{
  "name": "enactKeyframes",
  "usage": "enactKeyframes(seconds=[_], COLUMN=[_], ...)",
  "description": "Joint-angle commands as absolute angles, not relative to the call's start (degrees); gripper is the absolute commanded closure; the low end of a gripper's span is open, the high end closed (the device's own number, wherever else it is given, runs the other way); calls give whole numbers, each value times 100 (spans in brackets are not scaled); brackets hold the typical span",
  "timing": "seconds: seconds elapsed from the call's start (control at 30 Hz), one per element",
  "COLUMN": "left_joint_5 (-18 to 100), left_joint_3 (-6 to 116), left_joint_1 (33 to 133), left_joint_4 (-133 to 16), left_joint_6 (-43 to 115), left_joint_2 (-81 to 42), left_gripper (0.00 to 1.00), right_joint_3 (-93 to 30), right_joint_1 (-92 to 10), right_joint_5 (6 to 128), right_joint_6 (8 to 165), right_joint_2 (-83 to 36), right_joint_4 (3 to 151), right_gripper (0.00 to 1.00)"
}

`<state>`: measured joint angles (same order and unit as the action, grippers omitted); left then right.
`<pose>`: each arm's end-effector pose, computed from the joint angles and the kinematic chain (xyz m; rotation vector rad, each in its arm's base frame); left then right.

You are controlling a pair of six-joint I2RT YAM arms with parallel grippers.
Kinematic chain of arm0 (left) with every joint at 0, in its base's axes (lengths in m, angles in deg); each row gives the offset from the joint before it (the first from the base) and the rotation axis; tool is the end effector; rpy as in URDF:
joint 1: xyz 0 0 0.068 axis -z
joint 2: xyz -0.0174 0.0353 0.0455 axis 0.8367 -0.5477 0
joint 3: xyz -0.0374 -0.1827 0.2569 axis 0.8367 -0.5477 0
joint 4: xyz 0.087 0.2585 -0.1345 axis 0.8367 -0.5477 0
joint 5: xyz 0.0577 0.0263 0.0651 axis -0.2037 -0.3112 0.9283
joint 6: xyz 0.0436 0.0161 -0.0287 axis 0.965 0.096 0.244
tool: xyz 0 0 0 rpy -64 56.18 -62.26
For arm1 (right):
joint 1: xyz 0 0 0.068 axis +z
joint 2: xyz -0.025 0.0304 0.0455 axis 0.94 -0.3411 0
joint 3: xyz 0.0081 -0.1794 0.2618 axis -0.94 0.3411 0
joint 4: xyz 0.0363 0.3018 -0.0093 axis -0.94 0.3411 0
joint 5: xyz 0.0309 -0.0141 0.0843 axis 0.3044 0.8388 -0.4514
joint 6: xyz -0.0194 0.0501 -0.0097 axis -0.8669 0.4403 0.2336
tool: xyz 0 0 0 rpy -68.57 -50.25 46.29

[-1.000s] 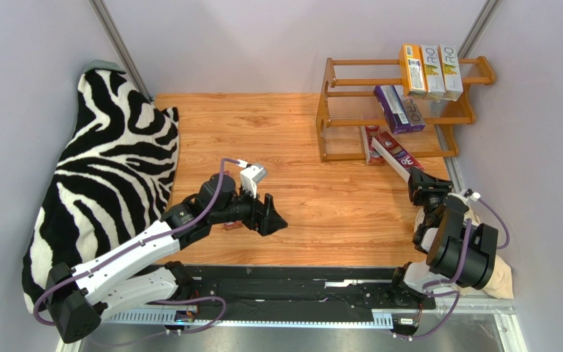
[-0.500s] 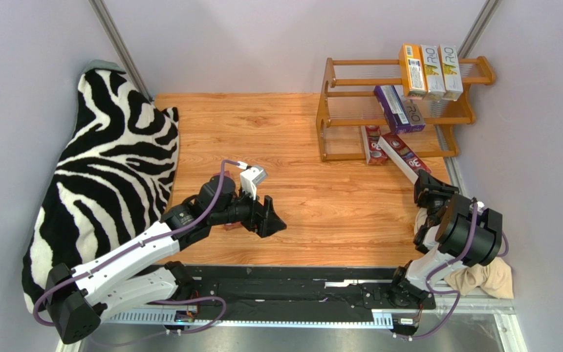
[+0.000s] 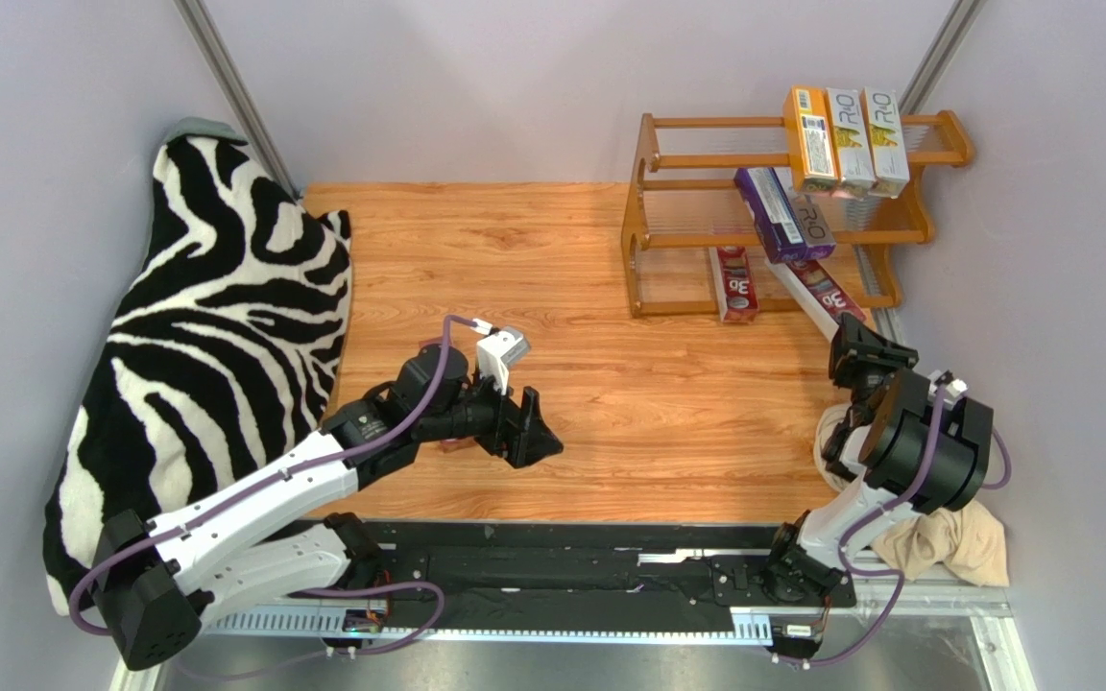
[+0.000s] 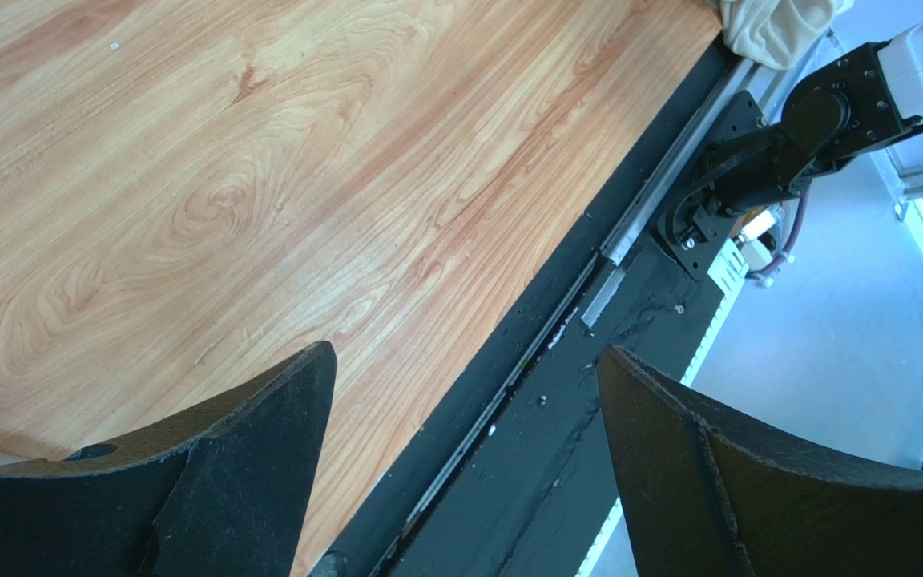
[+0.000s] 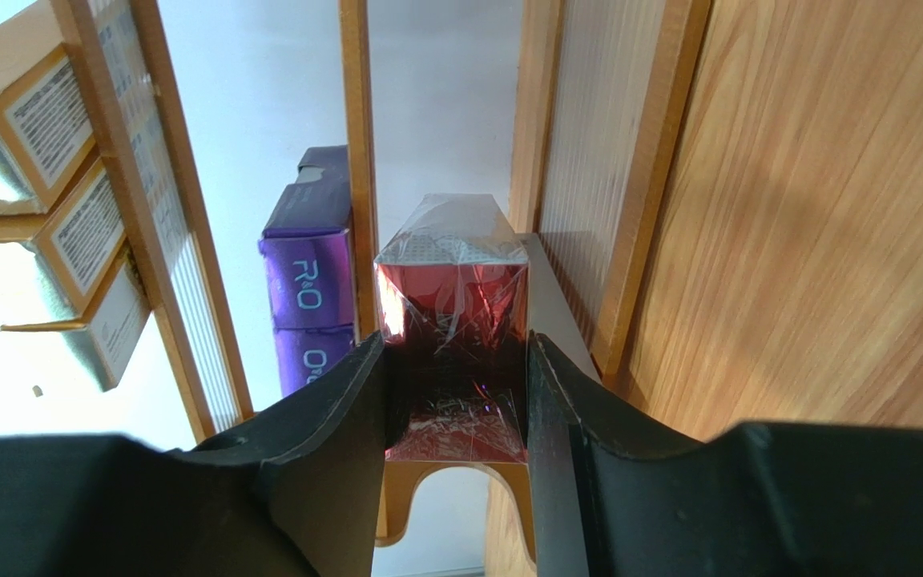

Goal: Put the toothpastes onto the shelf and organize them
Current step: Place the toothpaste on the shelf.

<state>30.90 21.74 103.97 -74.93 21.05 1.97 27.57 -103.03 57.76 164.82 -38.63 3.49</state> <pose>0.1469 -0.1753 0.2939 0.6024 2.1728 -1.0756 0.2350 -0.1397 0.1345 1.3796 1.1045 0.9203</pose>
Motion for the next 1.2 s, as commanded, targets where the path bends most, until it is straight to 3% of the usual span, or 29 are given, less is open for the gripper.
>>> enactKeyframes(seconds=[0.0, 1.17], left_joint_5=[2968, 2713], left_joint_3=[2156, 2051], left_joint_1=[10390, 10390], left_joint_4=[-7328, -7267], left_joint_6=[2239, 2415], left_joint_2=[158, 176], left_gripper=[11, 12], right_joint_3=[2525, 1954], right_joint_1=[-10319, -8755], right_joint_5=[5918, 7474], right_joint_6=[16604, 16587], right_joint_2=[-4115, -5433], right_joint_4=[-921, -429], right_gripper=[100, 100])
